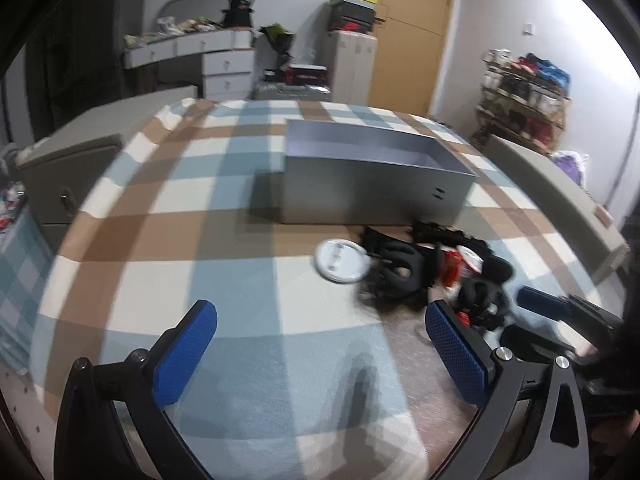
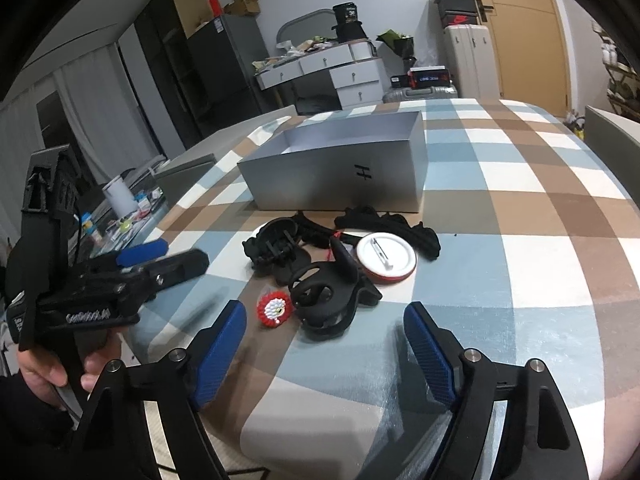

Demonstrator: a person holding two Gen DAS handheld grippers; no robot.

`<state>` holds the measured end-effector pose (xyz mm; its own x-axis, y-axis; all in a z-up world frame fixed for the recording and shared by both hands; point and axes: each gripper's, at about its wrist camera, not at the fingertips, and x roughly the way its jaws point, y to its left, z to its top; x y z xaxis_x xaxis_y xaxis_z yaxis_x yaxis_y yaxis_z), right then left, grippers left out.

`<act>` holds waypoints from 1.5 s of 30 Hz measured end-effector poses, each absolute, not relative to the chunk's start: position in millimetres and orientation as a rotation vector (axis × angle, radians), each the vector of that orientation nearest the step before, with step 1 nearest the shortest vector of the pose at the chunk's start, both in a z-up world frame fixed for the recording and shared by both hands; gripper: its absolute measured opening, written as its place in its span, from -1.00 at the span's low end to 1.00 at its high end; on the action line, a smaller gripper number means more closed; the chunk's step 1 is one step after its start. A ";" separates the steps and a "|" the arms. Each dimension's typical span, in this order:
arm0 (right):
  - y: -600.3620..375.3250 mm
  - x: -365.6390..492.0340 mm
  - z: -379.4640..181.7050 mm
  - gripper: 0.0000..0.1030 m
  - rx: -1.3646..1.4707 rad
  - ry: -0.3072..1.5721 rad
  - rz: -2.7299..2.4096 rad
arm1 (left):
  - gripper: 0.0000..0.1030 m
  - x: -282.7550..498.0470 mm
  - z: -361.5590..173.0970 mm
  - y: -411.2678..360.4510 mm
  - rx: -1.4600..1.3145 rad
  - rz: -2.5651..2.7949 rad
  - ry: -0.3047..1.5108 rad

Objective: Organize jewelry
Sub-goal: 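Withdraw the right gripper from the box back toward the pile, then grasp the clear ring with red piece with left gripper while right grasps black claw clip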

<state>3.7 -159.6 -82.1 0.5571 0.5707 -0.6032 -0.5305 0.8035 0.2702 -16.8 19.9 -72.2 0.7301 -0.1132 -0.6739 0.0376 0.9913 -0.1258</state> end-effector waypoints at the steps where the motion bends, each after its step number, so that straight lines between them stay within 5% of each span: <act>1: -160.5 3.6 -81.1 0.56 0.064 0.731 0.647 | 0.97 -16.4 -72.8 16.1 -0.106 -0.123 0.761; 13: -188.8 1.5 -75.1 0.56 0.102 0.695 0.543 | 0.84 -5.3 -76.2 -24.5 0.030 -0.317 0.831; 23: -194.1 1.8 -75.2 0.56 0.131 0.684 0.559 | -0.55 1.0 -80.2 -28.7 0.078 -0.385 0.902; 37: -184.1 8.4 -69.7 0.46 0.158 0.695 0.622 | -0.55 -10.4 -73.8 -14.8 0.037 -0.377 0.873; 45: -168.2 30.3 -76.3 -0.06 0.196 0.756 0.644 | -0.55 -17.8 -67.8 -3.6 0.020 -0.358 0.845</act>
